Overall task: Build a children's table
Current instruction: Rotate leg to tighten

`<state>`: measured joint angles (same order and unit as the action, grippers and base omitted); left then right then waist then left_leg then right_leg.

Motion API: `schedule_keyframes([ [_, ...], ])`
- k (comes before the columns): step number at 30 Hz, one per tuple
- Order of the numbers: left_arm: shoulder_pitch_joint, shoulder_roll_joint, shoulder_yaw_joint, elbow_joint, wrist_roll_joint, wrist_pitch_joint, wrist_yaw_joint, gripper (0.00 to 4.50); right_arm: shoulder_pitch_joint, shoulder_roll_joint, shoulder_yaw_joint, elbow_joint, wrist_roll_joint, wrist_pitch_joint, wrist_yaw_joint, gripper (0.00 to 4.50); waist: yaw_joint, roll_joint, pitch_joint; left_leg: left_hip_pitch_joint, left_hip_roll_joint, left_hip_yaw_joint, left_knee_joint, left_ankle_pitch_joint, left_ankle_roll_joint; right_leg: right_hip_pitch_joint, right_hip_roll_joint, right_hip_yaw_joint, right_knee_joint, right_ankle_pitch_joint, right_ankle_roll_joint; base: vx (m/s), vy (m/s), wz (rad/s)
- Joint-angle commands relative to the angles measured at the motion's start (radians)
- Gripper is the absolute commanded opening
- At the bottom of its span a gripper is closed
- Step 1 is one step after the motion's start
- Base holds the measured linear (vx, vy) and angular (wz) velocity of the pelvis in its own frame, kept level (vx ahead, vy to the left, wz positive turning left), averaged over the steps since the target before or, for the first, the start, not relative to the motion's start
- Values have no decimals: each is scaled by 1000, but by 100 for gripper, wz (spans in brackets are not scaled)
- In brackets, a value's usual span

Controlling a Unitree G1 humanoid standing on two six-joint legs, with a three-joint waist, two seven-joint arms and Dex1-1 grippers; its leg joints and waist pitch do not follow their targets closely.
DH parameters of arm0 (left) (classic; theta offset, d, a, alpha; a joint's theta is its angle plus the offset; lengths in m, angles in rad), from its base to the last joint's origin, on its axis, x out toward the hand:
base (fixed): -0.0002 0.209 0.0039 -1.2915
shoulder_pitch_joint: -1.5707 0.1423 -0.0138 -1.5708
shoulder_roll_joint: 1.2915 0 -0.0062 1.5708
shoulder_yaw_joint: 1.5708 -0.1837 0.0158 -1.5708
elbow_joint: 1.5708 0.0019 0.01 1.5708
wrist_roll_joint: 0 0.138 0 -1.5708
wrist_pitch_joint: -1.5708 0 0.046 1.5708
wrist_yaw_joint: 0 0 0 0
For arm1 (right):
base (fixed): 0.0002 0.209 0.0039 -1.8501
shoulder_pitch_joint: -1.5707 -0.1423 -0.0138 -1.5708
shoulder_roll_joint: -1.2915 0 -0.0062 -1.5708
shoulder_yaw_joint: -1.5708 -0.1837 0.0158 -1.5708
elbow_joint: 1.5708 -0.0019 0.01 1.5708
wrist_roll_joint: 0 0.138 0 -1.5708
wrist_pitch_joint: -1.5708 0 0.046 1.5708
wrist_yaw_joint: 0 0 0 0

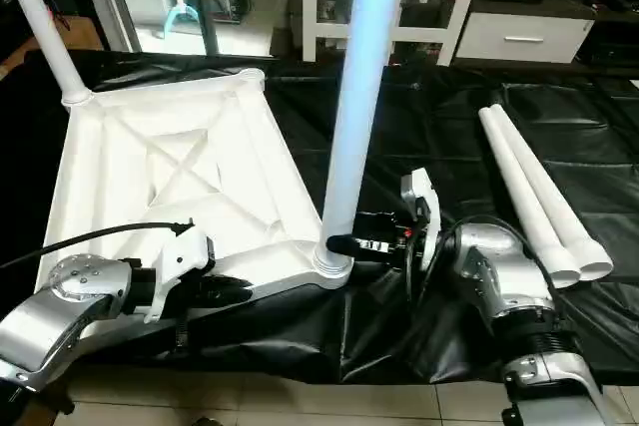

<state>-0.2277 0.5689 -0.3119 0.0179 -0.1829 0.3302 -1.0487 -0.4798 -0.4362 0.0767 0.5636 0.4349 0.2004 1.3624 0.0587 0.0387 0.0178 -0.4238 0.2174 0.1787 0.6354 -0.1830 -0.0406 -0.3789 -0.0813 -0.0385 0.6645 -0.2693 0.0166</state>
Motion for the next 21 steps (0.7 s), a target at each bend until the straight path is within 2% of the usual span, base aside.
schedule_keyframes([
  [1,18,11,-43,-18,1,13,-65,0,-12,4,-37,31,-17,-16,-57,208,-2,-3,-64,42,8,-1,-60,-6,88,36,-32,15,-55,285,-280,0,0,0],
  [5,10,3,-55,-18,12,12,-48,0,-13,25,-38,45,-44,-45,-122,199,-3,0,-61,45,10,-1,-64,-36,74,35,-34,15,-59,253,-280,0,0,0],
  [8,-14,-21,-66,-2,52,29,11,0,-39,58,-55,119,-107,-113,-302,194,-16,1,-58,47,9,-3,-70,-66,48,35,-36,17,-63,215,-279,0,0,0],
  [9,-43,-58,-72,27,89,68,83,0,-72,99,-99,201,-134,-154,-521,190,-23,3,-58,48,10,-3,-72,-67,36,36,-37,16,-63,206,-280,0,0,0],
  [10,-43,-58,-72,27,89,68,83,0,-72,99,-99,201,-134,-154,-521,190,-28,3,-55,48,9,-2,-74,-74,29,33,-37,17,-65,193,-282,0,0,0],
  [12,-107,-154,-69,88,136,164,231,0,-112,161,-173,312,-135,-170,-849,188,-38,6,-58,48,7,-3,-75,-70,3,37,-39,18,-66,177,-281,0,0,0],
  [14,-156,-240,-56,143,160,226,347,0,-120,208,-195,356,-126,-168,-977,186,-44,5,-60,50,7,-3,-73,-65,-4,37,-38,19,-67,200,-283,0,0,0],
  [16,-218,-350,-53,216,183,270,460,0,-129,285,-211,406,-119,-195,-1120,186,-44,6,-64,46,4,-3,-69,-36,8,44,-39,19,-66,256,-280,0,0,0],
  [17,-218,-351,-53,217,183,270,461,0,-129,286,-211,407,-119,-196,-1122,186,-44,5,-63,46,3,-3,-69,-31,11,42,-39,19,-66,268,-279,0,0,0],
  [18,-248,-406,-74,245,193,270,480,0,-142,336,-201,433,-121,-216,-1150,186,-43,2,-65,44,2,-5,-68,-33,18,48,-40,17,-67,275,-274,0,0,0],
  [19,-253,-417,-79,250,194,269,481,0,-145,346,-199,439,-121,-221,-1152,186,-45,3,-64,42,1,-3,-69,-40,23,47,-40,18,-68,278,-275,0,0,0],
  [21,-263,-447,-109,254,197,246,456,0,-167,395,-197,457,-105,-234,-1124,186,-47,3,-59,47,3,-5,-75,-91,22,47,-42,16,-76,233,-271,0,0,0],
])
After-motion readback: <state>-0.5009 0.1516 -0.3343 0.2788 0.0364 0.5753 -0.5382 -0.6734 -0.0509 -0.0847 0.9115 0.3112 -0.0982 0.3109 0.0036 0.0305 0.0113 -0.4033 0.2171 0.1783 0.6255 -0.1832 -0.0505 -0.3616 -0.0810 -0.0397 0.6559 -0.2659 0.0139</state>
